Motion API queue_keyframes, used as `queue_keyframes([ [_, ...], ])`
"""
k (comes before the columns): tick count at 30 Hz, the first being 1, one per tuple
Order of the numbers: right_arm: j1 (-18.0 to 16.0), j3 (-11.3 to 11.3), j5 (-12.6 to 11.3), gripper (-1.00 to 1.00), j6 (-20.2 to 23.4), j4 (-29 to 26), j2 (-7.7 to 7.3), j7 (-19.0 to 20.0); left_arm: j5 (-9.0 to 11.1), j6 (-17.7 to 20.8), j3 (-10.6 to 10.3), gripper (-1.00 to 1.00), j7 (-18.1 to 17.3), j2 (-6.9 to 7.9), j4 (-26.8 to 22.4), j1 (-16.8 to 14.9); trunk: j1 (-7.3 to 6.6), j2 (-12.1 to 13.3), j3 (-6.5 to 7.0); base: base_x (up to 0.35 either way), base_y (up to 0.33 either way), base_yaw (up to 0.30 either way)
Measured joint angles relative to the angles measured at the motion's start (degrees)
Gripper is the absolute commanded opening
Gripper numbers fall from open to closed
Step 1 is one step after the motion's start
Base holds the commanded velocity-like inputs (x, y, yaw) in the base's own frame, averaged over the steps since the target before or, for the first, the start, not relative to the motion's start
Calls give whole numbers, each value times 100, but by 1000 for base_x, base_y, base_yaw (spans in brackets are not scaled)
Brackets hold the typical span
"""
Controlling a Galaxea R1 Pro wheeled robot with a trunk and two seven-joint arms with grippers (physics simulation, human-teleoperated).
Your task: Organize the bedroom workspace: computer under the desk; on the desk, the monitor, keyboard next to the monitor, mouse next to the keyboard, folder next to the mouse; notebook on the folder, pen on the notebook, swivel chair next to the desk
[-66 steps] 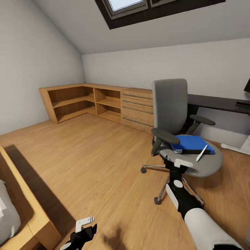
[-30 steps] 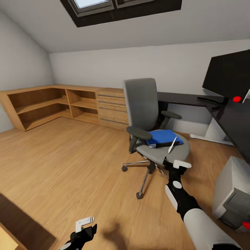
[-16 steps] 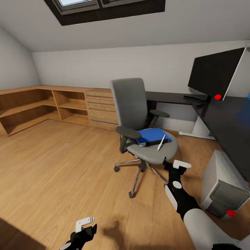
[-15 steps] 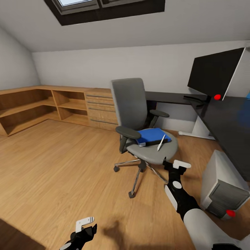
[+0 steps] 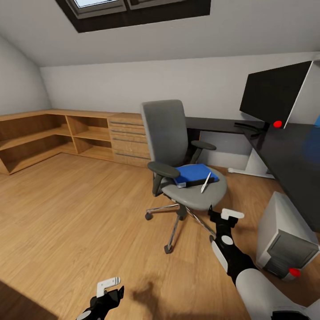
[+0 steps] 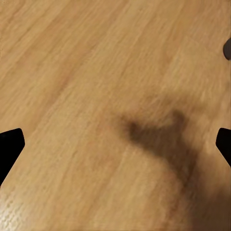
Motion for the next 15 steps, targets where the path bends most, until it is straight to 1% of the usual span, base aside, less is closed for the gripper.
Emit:
queue_keyframes([
  [8, 0, -6, -17, 100, -29, 56, -9, 220, -3, -114, -2, 100, 1, 1, 3, 0, 0, 0, 0, 0, 0, 0],
  [15, 0, -10, -65, 100, -42, 60, -1, 277, -4, -127, -4, 100, 1, -1, 67, 0, 0, 0, 0, 0, 0, 0],
])
